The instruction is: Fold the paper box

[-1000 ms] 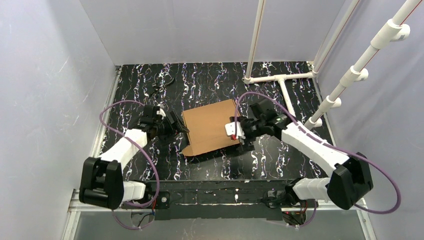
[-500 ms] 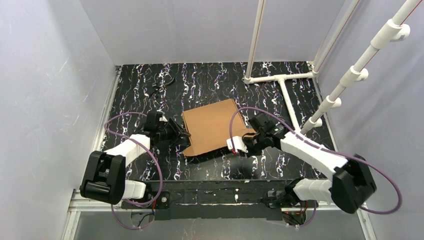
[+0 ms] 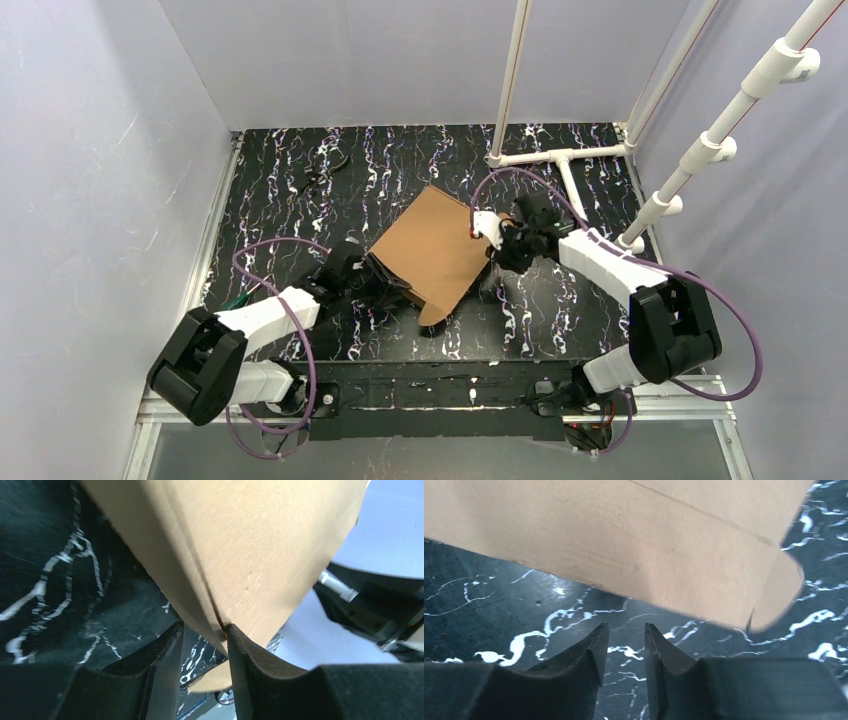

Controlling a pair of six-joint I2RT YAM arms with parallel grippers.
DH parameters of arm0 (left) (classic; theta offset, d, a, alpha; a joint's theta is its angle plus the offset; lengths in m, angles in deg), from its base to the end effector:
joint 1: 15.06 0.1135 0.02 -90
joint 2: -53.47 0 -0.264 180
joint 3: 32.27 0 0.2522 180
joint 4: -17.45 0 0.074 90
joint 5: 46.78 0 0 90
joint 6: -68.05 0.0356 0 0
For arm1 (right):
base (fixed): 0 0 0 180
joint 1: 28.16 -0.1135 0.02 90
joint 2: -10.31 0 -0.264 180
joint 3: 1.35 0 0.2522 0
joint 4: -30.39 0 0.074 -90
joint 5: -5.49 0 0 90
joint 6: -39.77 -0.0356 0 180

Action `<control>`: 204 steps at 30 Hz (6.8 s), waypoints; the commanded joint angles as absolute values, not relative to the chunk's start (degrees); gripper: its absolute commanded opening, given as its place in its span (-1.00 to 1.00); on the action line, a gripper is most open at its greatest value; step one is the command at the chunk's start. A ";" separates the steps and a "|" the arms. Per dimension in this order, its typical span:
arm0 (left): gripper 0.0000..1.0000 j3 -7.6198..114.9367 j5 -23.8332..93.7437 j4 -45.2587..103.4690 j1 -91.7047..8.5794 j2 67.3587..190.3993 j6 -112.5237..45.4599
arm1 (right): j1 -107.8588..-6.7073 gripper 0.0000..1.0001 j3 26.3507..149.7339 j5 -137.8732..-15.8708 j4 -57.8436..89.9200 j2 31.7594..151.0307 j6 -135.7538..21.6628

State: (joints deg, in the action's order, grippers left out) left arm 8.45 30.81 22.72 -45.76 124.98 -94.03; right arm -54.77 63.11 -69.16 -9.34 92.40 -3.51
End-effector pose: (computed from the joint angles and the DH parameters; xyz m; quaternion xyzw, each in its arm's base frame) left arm 0.2032 -0.1295 0.1707 -0.2672 0.8462 -0.4124 0.2061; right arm 0.2483 0.1349 0.2074 -0.5980 0.7405 0.0776 0.2966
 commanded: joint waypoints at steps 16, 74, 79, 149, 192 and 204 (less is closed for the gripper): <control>0.58 8.37 42.12 44.86 -47.24 95.03 -63.52 | -53.16 0.94 59.31 -50.49 -8.09 79.74 28.61; 0.90 3.28 48.06 27.95 -43.87 99.44 -51.35 | -65.03 0.97 26.95 -63.50 119.11 120.05 41.06; 0.90 2.74 47.51 28.54 -43.87 98.87 -51.66 | -66.89 0.88 29.58 -65.47 119.16 121.81 40.65; 0.88 19.00 32.25 30.37 -31.19 126.62 -57.42 | -69.53 -0.23 21.76 -68.22 109.14 110.95 41.76; 0.97 27.45 4.15 27.43 -23.57 145.61 -53.55 | -68.67 -0.97 14.88 -68.16 87.84 97.82 46.27; 0.97 27.85 3.25 27.95 -23.59 146.54 -53.42 | -68.59 -0.97 14.75 -67.81 80.12 98.03 49.86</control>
